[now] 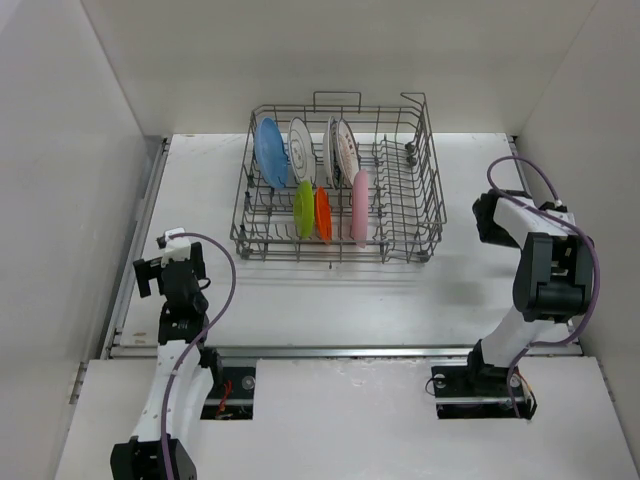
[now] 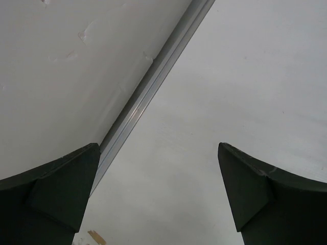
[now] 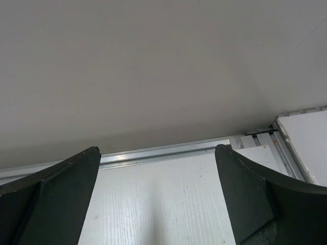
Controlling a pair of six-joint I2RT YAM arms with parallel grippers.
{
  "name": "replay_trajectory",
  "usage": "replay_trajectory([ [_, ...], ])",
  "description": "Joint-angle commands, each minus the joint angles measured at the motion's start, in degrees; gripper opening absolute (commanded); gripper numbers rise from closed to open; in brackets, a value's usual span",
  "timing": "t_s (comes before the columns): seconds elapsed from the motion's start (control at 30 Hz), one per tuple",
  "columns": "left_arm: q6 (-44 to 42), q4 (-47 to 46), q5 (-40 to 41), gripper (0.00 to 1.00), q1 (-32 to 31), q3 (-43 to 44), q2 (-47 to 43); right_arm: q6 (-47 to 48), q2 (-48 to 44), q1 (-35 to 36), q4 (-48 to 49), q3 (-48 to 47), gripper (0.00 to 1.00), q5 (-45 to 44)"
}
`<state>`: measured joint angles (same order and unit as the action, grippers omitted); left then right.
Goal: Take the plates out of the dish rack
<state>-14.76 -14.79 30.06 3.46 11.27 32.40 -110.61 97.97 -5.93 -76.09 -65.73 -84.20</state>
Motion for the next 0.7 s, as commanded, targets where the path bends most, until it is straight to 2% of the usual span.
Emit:
replay_trajectory([
  [0.0, -0.18, -3.06, 0.70, 1.00, -0.30, 1.39, -0.67, 0.47, -0.15, -0.22, -3.27, -2.90, 1.00, -1.84],
  [0.13, -0.70, -3.06, 0.70, 1.00, -0.30, 1.39, -0.15, 8.72, -0.15, 0.30, -3.27, -8.87, 1.00, -1.84],
  [0.2, -1.84, -2.10, -0.79, 1.00, -0.30, 4.96, 0.47, 16.71, -0.15, 0.31, -3.27, -13.17, 1.00, -1.84],
  [0.27, -3.51, 5.00, -1.67, 1.00, -0.30, 9.71, 2.30, 21.38, -2.42, 0.31, -3.27, -19.41, 1.00, -1.84],
  [0.3, -4.30, 8.95, -4.81, 1.00, -0.30, 16.79, 3.36, 23.05, -3.57, 1.01, -3.27, -21.43, 1.00, -1.84],
  [0.37, -13.14, 23.43, -13.31, 1.00, -0.30, 25.51, 6.60, 24.82, -6.90, 2.68, -3.27, -27.93, 1.00, 2.45],
  [0.4, -16.75, 29.14, -18.76, 1.00, -0.30, 30.52, 11.49, 27.70, -7.61, 3.81, -3.27, -29.87, 1.00, 3.25],
  [0.43, -18.18, 34.59, -26.56, 1.00, -0.30, 41.71, 14.50, 31.03, -8.23, 5.30, 0.04, -31.46, 1.00, 3.26],
  [0.47, -15.41, 43.00, -29.07, 1.00, -0.30, 47.91, 17.84, 37.33, -9.28, 9.15, 4.85, -32.52, 1.00, 3.26],
  [0.5, -12.69, 46.83, -31.01, 1.00, -0.30, 54.50, 26.05, 46.53, -9.81, 11.10, 11.52, -32.53, 1.00, 4.21],
  [0.53, -9.96, 50.78, -34.95, 1.00, -0.30, 61.61, 30.83, 65.24, -10.34, 12.95, 18.46, -31.66, 1.00, 5.70],
  [0.57, -7.76, 59.44, -37.25, 1.00, -0.30, 76.82, 36.01, 72.91, -10.35, 15.66, 30.19, -30.08, 1.00, 12.68],
  [0.6, -4.52, 64.31, -39.97, 1.00, -0.91, 85.15, 47.03, 80.47, -11.48, 16.30, 33.44, -30.07, 1.00, 17.88],
  [0.63, -3.18, 69.23, -42.34, 1.00, -1.52, 93.68, 52.79, 82.20, -12.36, 16.31, 35.73, -29.20, 1.00, 24.02],
  [0.67, -1.77, 73.72, -43.85, 1.00, -3.79, 110.82, 58.33, 83.78, -13.50, 16.31, 40.80, -28.23, 1.00, 30.09],
])
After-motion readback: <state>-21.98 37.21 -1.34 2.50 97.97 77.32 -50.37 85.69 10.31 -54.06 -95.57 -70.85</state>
